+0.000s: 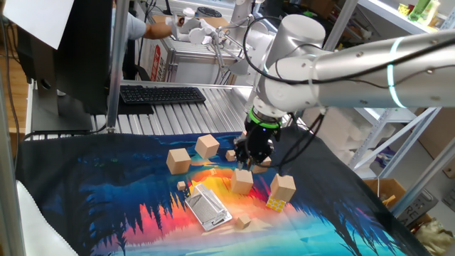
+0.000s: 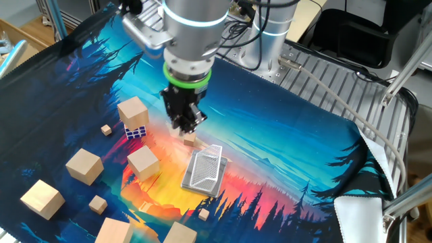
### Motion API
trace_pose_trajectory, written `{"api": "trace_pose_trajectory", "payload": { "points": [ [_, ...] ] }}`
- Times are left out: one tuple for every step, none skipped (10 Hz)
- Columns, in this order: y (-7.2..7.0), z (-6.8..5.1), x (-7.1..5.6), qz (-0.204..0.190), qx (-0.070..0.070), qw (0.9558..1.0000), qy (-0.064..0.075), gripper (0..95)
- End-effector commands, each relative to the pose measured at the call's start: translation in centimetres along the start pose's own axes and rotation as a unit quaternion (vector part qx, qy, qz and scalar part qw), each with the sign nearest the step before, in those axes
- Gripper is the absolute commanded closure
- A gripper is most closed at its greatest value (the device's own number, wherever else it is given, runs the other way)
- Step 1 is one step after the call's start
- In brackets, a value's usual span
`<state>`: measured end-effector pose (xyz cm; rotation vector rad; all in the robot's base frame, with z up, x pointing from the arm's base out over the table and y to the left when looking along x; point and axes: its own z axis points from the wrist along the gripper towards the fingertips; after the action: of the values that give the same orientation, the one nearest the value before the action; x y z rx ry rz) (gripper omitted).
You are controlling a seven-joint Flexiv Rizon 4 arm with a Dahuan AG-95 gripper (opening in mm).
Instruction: Stack the blocks into a pyramid shape
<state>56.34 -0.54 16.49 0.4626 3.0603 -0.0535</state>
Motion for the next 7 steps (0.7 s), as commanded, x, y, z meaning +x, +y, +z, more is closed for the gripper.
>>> {"api": "trace_pose_trajectory", "payload": {
  "points": [
    [0.0,0.1,-0.7,0.002,0.0,1.0,0.0,76.0],
    [0.0,0.2,-1.5,0.001,0.0,1.0,0.0,76.0],
    [0.0,0.3,-2.2,-0.001,0.0,1.0,0.001,76.0],
    [0.0,0.6,-3.2,-0.006,0.002,1.0,-0.001,76.0],
    [-0.1,0.8,-3.9,-0.01,0.002,0.9999,-0.002,57.0],
    [-0.2,1.0,-4.7,-0.015,0.002,0.9999,-0.001,57.0],
    [-0.2,1.3,-5.3,-0.019,0.003,0.9998,-0.001,57.0]
  ]
}}
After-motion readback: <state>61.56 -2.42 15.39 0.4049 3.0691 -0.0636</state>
